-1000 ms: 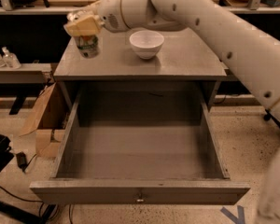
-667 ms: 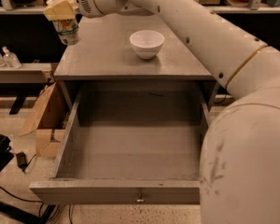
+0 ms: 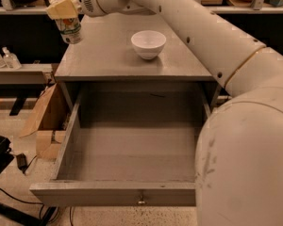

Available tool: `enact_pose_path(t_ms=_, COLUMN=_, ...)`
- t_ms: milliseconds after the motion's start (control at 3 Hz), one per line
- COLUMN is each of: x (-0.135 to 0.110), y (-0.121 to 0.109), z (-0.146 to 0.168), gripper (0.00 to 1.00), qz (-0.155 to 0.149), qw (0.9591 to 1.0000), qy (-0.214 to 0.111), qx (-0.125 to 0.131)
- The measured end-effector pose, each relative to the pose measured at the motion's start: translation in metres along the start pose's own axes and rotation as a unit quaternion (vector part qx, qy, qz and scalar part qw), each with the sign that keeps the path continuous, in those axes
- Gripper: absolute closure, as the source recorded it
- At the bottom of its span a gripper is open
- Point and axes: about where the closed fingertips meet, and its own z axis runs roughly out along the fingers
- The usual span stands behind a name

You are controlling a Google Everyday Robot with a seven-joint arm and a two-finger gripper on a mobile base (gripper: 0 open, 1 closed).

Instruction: Pick 7up can from top drawer and place on counter

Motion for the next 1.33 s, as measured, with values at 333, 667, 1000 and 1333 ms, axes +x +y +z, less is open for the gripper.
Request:
enact_pose_path(t_ms=333, x=0.005, y=-0.043, z=0.023, gripper=1.00, qz=0.031, qw=0.9991, qy=-0.011, qx=0.026)
enact_pose_path(t_ms=667, x=0.008, y=-0.101, z=0.041, gripper=1.00, qz=0.057, qw=0.9951, qy=-0.026, qx=0.076)
enact_pose_path(t_ms=1000, x=0.003, y=-0.157, z=0.037, gripper=1.00, qz=0.064, qw=0.9870, qy=-0.039, qx=0.142)
enact_pose_path(t_ms=1333, x=0.008, y=-0.192, z=0.032, gripper=1.00, qz=0.063, qw=0.9767, qy=-0.027, qx=0.203)
